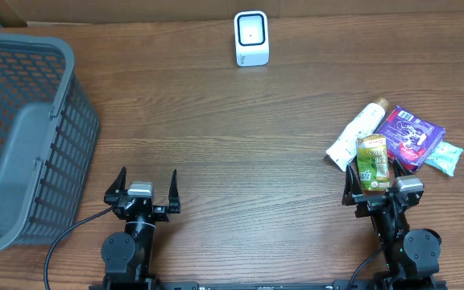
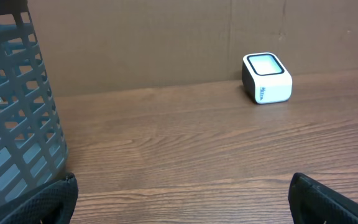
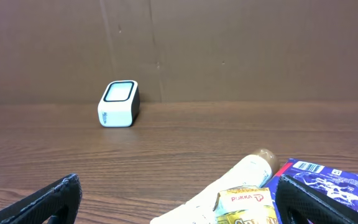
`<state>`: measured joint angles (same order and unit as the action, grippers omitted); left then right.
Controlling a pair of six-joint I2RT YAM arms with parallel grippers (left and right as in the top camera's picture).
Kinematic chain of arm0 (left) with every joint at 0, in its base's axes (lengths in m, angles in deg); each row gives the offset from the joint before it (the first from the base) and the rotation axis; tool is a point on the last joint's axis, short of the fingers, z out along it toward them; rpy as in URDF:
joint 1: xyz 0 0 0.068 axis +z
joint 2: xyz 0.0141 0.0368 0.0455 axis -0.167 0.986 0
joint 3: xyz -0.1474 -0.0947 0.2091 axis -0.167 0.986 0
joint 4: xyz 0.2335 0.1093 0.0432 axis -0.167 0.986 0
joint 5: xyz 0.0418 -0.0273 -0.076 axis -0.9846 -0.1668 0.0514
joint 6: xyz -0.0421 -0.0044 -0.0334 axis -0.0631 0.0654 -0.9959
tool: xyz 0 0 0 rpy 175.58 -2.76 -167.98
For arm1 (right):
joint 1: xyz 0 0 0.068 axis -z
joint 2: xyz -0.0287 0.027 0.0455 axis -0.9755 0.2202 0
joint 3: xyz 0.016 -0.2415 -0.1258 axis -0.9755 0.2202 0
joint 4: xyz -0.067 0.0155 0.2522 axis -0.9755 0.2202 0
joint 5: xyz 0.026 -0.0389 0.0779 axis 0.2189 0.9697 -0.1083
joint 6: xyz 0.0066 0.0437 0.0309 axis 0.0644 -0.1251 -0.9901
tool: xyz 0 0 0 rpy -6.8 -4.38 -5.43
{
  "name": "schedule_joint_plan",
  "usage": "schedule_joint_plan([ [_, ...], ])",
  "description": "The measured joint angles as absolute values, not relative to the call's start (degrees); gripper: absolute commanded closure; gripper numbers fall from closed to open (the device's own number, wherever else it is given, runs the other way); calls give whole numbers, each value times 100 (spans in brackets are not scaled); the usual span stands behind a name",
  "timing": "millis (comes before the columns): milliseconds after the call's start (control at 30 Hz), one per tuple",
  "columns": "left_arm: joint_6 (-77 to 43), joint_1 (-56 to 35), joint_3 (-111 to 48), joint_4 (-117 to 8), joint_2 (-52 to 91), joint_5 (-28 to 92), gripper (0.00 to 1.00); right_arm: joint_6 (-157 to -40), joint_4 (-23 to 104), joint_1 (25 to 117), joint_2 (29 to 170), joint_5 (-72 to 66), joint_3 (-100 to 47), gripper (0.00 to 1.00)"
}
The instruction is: Scan the item barcode
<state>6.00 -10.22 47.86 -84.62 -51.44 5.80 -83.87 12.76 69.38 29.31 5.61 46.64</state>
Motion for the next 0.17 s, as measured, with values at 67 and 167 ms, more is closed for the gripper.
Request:
schedule_joint_plan([
  [67,600,-1022,4786,-8462,-5144,580,0,-8385,1276,6936,2931,561,4664,0],
  [167,600,-1022,4786,-8464,-5144,580,1,-8385,1276,6936,2931,559,4664,0],
])
